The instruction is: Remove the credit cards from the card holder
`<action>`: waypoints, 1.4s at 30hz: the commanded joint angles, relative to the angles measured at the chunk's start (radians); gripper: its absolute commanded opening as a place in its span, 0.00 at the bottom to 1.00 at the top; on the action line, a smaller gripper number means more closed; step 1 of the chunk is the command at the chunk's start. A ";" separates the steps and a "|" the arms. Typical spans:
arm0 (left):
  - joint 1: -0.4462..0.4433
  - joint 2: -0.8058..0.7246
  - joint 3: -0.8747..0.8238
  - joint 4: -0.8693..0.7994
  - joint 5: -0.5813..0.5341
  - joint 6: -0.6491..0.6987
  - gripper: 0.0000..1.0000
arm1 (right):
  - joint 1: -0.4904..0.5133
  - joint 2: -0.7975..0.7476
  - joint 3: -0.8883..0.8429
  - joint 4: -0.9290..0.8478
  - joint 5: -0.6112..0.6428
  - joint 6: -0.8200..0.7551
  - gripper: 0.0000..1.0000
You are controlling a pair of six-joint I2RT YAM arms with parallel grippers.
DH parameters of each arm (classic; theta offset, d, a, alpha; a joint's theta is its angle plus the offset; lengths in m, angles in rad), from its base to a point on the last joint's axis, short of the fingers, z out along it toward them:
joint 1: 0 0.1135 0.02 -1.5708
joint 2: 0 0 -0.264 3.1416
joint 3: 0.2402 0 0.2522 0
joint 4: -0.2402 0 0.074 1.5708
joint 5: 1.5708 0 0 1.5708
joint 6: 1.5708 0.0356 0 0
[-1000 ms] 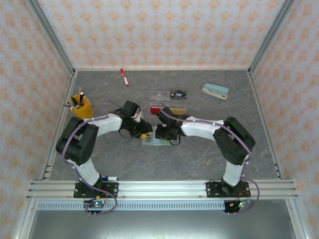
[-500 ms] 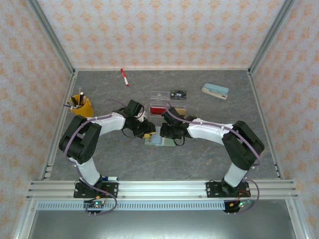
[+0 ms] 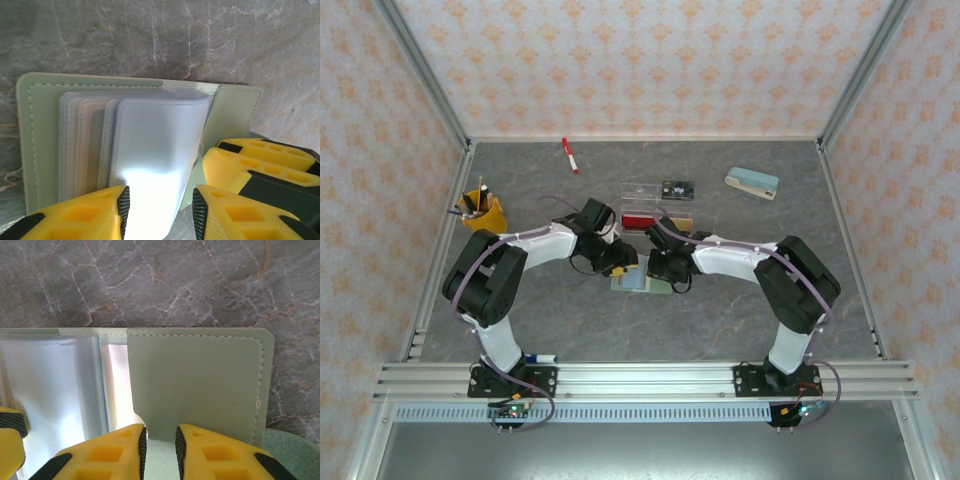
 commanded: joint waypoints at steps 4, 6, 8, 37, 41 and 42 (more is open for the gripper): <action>-0.004 -0.049 0.015 -0.107 -0.109 0.036 0.42 | -0.006 0.035 -0.007 -0.047 0.027 0.014 0.26; -0.003 -0.085 0.021 -0.137 -0.142 0.046 0.42 | -0.007 0.005 -0.007 -0.031 0.028 -0.002 0.26; 0.003 -0.102 0.021 -0.154 -0.169 0.048 0.42 | -0.006 -0.027 0.002 -0.022 0.024 -0.027 0.28; 0.026 -0.095 -0.065 0.010 -0.011 -0.043 0.36 | 0.033 0.145 0.146 -0.166 0.051 -0.089 0.27; 0.015 -0.073 -0.051 0.003 -0.012 -0.035 0.36 | 0.025 0.142 0.125 -0.131 0.025 -0.086 0.23; 0.010 -0.067 -0.049 0.001 -0.014 -0.034 0.35 | 0.025 0.142 0.123 -0.127 0.021 -0.085 0.23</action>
